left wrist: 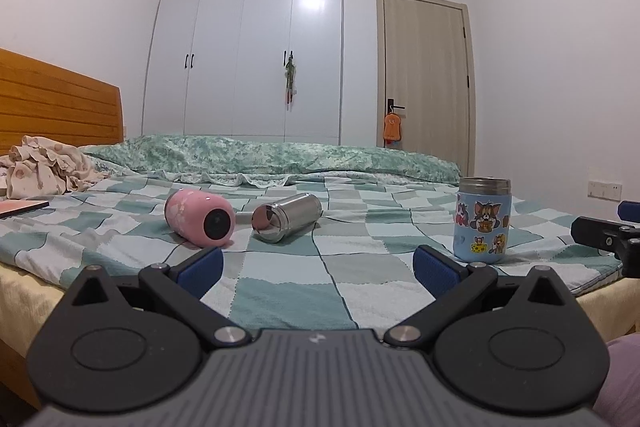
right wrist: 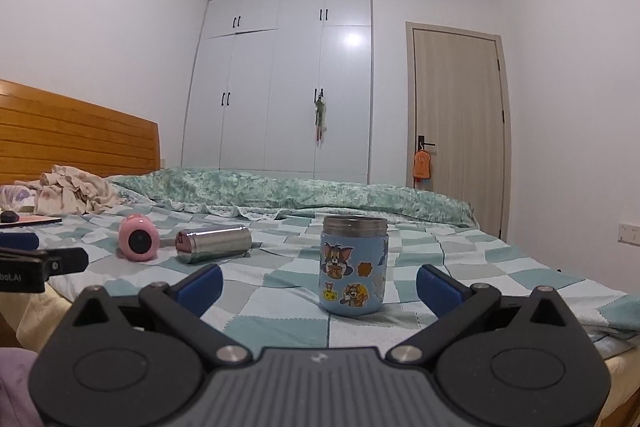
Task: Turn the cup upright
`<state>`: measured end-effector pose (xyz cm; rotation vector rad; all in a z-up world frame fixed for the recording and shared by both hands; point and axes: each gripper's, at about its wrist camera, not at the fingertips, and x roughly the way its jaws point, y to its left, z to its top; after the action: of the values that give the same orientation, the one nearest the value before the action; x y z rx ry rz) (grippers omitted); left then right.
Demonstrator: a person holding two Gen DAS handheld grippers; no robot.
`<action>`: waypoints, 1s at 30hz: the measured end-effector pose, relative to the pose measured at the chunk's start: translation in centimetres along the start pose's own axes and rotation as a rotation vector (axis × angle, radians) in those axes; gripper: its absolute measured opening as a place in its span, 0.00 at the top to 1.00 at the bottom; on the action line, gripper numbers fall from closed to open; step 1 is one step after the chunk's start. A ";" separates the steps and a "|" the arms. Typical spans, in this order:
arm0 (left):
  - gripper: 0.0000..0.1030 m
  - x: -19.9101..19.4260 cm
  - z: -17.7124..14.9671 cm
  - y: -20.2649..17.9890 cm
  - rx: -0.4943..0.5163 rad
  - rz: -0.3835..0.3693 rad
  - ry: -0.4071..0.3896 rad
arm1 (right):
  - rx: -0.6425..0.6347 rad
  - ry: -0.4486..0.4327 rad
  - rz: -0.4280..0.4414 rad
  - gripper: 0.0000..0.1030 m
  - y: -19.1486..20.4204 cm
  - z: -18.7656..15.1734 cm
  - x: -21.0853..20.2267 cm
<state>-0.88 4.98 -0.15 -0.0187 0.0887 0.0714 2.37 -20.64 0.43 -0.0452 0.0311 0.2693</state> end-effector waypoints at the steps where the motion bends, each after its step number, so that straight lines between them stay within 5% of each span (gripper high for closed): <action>1: 0.00 0.0 0.0 0.0 0.000 0.000 0.000 | -0.002 0.000 -0.001 0.00 0.1 0.0 0.0; 30: 0.00 -0.1 -0.1 -0.1 0.004 -0.012 -0.014 | -0.004 -0.006 -0.003 0.00 0.0 -0.2 0.0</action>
<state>-1.00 4.87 -0.20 -0.0148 0.0752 0.0599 2.31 -20.62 0.23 -0.0481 0.0250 0.2662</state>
